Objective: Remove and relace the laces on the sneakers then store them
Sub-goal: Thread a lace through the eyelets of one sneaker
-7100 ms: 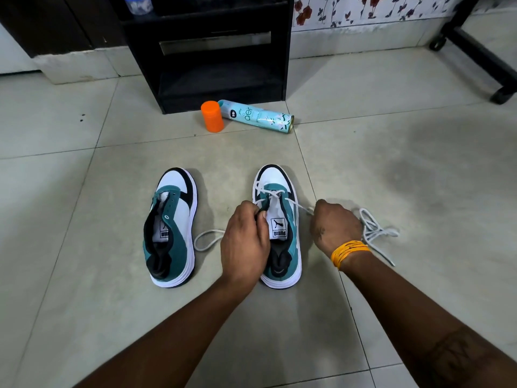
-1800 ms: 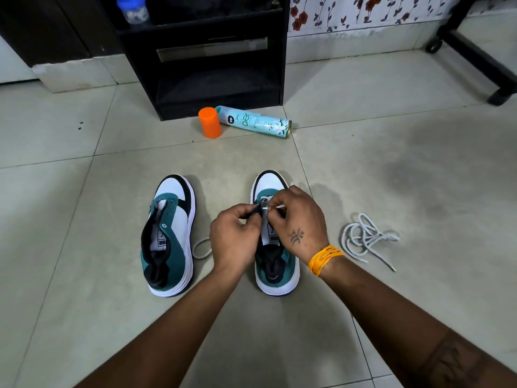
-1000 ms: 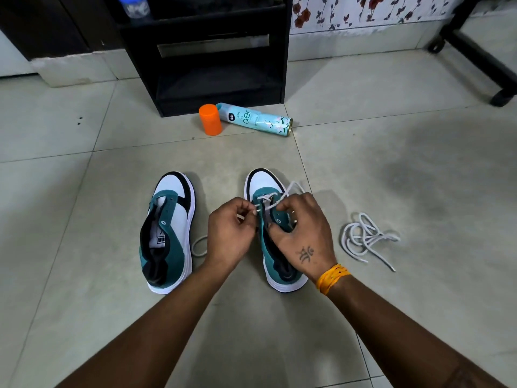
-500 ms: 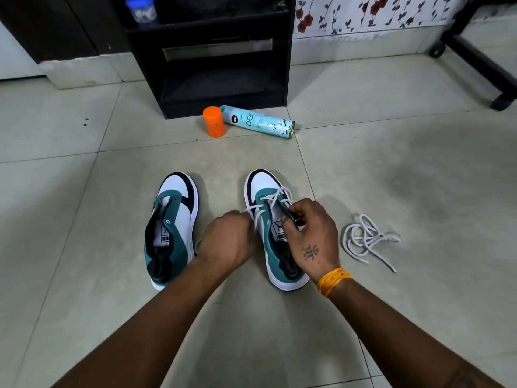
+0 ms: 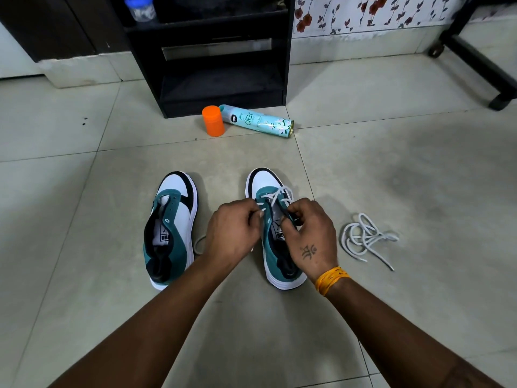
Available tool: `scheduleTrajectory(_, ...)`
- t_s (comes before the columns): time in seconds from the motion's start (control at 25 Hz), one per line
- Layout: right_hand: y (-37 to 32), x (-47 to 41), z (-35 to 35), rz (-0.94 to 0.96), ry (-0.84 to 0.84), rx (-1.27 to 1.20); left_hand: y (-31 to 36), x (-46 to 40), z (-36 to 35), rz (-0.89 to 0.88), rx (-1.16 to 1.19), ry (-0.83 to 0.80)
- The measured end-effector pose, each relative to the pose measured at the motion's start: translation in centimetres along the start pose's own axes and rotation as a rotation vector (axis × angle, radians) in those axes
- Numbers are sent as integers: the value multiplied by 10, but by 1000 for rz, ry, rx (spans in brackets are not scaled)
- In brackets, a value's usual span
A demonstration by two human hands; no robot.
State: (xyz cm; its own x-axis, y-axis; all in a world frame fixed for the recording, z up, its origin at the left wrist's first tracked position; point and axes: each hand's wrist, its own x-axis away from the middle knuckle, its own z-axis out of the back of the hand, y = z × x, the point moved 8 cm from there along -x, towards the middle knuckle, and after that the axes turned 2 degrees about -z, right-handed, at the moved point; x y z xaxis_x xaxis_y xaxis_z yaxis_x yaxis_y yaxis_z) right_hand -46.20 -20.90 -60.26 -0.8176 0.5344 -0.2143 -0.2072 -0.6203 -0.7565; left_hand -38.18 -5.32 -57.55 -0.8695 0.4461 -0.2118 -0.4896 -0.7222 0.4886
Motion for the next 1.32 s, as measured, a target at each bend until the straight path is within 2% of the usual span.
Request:
scheduleTrajectory(0.12,1,0,0,-14,3,-2,-15,-1,-17,29,-347,-316)
scheduleTrajectory(0.2,1,0,0,-31,1,15,-22,2,-20,68,-449,-434)
scheduleTrajectory(0.24,1,0,0,-33,-1,24,-20,0,-19,63,-404,-416)
scheduleTrajectory(0.4,2,0,0,-24,-5,12,1,-8,-5,-64,-189,-157)
scheduleTrajectory(0.48,2,0,0,-29,-9,7,4,-8,-5,-122,-170,-135)
scheduleTrajectory(0.64,1,0,-1,-22,-13,11,-7,-5,0,51,132,-58)
scheduleTrajectory(0.68,1,0,0,-22,-11,13,-5,-5,-1,50,160,-51)
scheduleTrajectory(0.84,1,1,0,-19,-8,13,-8,-6,-6,10,8,-104)
scheduleTrajectory(0.96,1,1,0,-27,-11,20,-26,-2,-19,47,-395,-391)
scheduleTrajectory(1.0,2,1,0,-31,-9,21,-28,1,-22,58,-439,-438)
scheduleTrajectory(1.04,2,1,1,-33,-6,24,-28,2,-22,60,-410,-430)
scheduleTrajectory(1.2,2,0,0,-34,-7,27,-5,-5,-10,-25,-108,-186)
scheduleTrajectory(1.24,3,0,0,-35,-5,25,1,-6,-7,-71,-87,-144)
scheduleTrajectory(1.32,3,1,-1,-30,-3,22,2,-6,-3,-87,-158,-159)
